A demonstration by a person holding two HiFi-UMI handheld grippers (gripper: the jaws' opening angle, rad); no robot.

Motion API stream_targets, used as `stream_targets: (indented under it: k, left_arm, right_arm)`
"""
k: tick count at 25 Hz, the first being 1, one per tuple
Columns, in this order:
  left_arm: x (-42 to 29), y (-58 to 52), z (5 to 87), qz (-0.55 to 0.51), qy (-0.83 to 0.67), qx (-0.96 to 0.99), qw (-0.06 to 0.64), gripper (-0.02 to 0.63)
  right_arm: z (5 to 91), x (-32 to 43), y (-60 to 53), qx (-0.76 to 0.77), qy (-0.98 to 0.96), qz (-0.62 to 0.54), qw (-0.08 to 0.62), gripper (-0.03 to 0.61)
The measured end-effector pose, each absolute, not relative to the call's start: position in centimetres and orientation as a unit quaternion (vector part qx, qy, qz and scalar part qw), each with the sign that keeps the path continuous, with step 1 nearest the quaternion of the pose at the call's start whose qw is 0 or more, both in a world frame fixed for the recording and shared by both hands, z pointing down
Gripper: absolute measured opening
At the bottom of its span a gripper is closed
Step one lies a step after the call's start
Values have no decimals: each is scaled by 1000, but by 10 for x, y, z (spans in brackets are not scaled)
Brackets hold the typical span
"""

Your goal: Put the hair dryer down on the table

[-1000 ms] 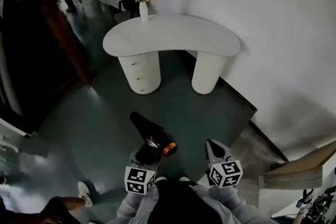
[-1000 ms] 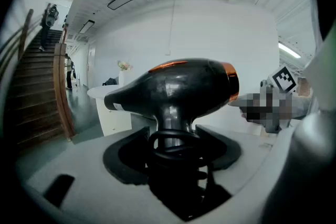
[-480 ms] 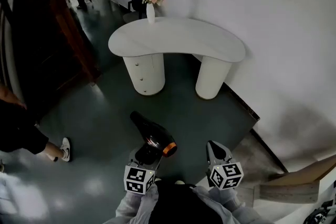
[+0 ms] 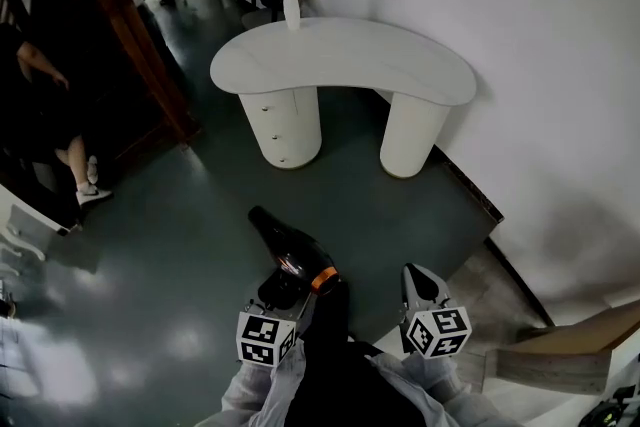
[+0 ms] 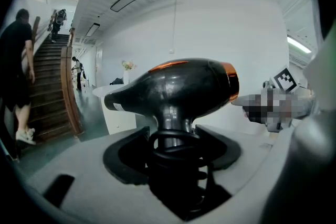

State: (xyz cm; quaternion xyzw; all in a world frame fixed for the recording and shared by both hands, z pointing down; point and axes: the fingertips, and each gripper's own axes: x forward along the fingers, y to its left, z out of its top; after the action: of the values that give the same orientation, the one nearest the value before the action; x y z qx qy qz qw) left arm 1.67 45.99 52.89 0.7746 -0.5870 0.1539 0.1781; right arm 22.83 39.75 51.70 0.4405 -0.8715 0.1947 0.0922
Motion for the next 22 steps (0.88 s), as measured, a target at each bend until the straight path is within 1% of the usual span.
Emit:
stream_targets:
  k: [5, 10, 18, 22]
  left_arm:
    - [18, 429, 536, 158, -585, 775, 178, 281]
    - [12, 372, 531, 154, -581, 781, 172, 281]
    - [-26, 237, 512, 146, -581, 784, 159, 281]
    - [-50, 159, 509, 152, -575, 790, 151, 281]
  right_arm:
    - [526, 230, 374, 440, -871, 198, 93, 11]
    - [518, 223, 320, 445, -870, 191, 89, 11]
    - [498, 191, 183, 447, -873, 173, 88, 11]
    - [488, 172, 104, 461, -868, 168, 76, 11]
